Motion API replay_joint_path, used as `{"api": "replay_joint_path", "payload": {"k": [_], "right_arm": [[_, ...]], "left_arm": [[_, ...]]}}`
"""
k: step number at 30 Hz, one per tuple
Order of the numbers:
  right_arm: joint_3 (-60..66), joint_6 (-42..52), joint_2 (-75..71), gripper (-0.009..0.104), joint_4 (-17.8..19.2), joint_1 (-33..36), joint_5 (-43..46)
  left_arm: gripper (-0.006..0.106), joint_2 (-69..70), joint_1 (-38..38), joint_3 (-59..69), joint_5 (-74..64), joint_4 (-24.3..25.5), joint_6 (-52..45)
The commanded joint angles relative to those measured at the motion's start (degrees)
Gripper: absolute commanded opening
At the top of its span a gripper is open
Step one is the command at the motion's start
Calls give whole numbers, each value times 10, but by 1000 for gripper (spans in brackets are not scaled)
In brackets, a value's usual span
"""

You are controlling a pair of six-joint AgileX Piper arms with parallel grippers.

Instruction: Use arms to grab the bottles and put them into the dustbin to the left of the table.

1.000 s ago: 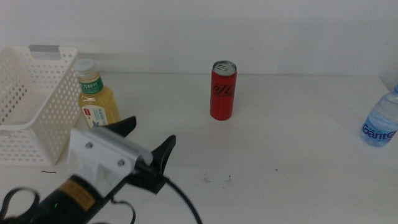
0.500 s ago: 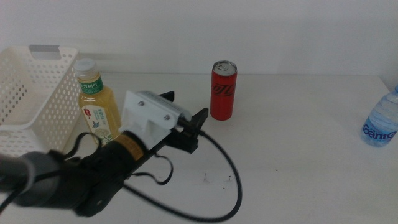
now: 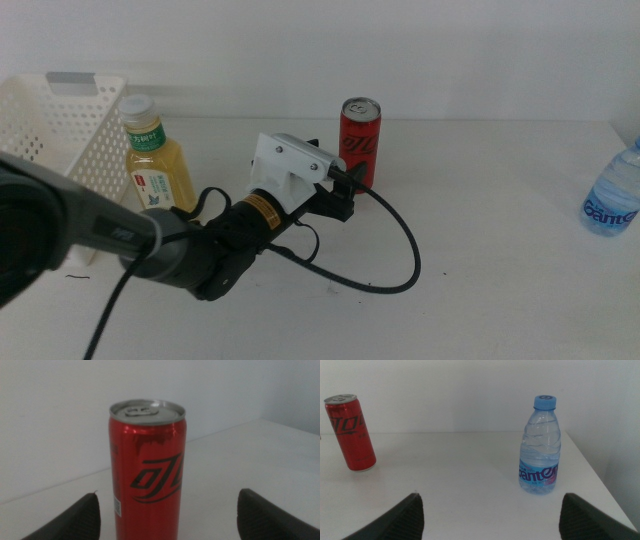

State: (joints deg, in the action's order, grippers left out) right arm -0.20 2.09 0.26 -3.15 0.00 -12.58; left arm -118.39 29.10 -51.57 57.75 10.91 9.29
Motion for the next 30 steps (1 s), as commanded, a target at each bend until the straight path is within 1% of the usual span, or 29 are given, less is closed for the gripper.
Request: {"api": "replay_joint_path", "payload": {"k": [1, 6, 11, 16, 25, 30], "right_arm": [[2, 3, -3, 92, 4, 0, 5], [2, 3, -3, 92, 4, 0, 5], [2, 3, -3, 92, 4, 0, 5], [2, 3, -3, 92, 4, 0, 5], [2, 3, -3, 92, 4, 0, 5], [2, 3, -3, 92, 4, 0, 5]], "left_arm": [[94, -18, -1, -21, 3, 2, 15], [94, -58, -1, -66, 2, 2, 17], [94, -87, -5, -108, -10, 17, 30], [94, -113, -6, -151, -30, 17, 33], [94, -163, -6, -235, -62, 28, 63], [94, -176, -6, -258, -79, 35, 62]]}}
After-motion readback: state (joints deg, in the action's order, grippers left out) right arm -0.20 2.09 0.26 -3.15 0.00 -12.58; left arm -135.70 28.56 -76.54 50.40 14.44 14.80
